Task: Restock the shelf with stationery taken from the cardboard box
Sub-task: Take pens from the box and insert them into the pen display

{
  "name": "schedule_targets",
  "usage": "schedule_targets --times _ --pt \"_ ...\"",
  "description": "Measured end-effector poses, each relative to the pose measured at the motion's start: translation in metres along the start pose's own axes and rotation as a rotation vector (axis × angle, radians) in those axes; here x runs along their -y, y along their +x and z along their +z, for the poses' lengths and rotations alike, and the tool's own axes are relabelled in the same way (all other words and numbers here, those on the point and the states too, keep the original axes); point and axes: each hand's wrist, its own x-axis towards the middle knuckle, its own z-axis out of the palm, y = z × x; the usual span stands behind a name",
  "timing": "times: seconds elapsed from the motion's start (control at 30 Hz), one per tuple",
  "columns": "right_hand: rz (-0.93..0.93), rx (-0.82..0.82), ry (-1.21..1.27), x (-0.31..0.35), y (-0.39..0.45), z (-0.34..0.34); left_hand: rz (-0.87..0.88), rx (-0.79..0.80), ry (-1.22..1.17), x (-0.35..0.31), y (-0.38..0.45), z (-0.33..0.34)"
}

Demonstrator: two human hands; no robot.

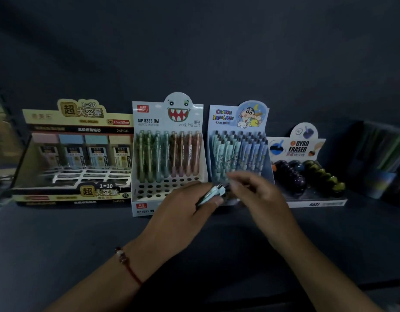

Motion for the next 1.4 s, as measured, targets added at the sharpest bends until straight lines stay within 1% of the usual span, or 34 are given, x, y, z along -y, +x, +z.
schedule_targets --times 0.07,0.17,0.33,0.47,0.57,0.67,0.77,0.97,1.07,1.17,1.23,1.33,1.4 --pt "0.051 0.092 0.179 0.000 -0.021 0.001 -0.011 0.006 -0.043 0.000 0.001 0.000" --pt "0.102 0.093 0.314 -0.007 -0.030 0.003 -0.009 0.031 -0.082 -0.002 0.000 0.002" --pt "0.098 0.110 0.343 -0.008 -0.029 -0.002 0.018 0.123 -0.070 -0.008 -0.004 0.007" --pt "0.127 0.090 0.353 -0.010 -0.028 -0.006 0.013 0.159 -0.081 -0.009 -0.005 0.010" --pt "0.131 0.076 0.381 -0.010 -0.028 -0.006 -0.003 0.171 -0.044 -0.009 -0.005 0.008" --pt "0.125 0.016 0.425 -0.011 -0.027 -0.007 -0.031 0.159 0.001 -0.008 -0.005 0.006" --pt "0.133 -0.088 0.539 -0.010 -0.025 -0.013 -0.047 0.131 0.073 -0.005 -0.004 0.005" --pt "0.180 -0.284 0.729 -0.007 -0.010 -0.031 -0.083 0.072 0.075 -0.004 -0.005 0.002" --pt "0.147 -0.354 0.691 0.000 0.003 -0.045 -0.083 0.039 0.091 -0.005 -0.005 0.000" --pt "0.080 -0.417 0.609 0.014 0.018 -0.058 -0.100 0.038 0.040 -0.009 -0.006 -0.002" --pt "0.034 -0.469 0.520 0.020 0.032 -0.063 -0.112 0.042 0.006 -0.012 -0.006 -0.002" --pt "-0.082 -0.530 0.346 0.026 0.053 -0.062 -0.135 0.041 -0.024 -0.009 -0.006 -0.003" --pt "-0.166 -0.543 0.240 0.027 0.064 -0.056 -0.154 0.034 -0.043 -0.006 -0.005 -0.002"
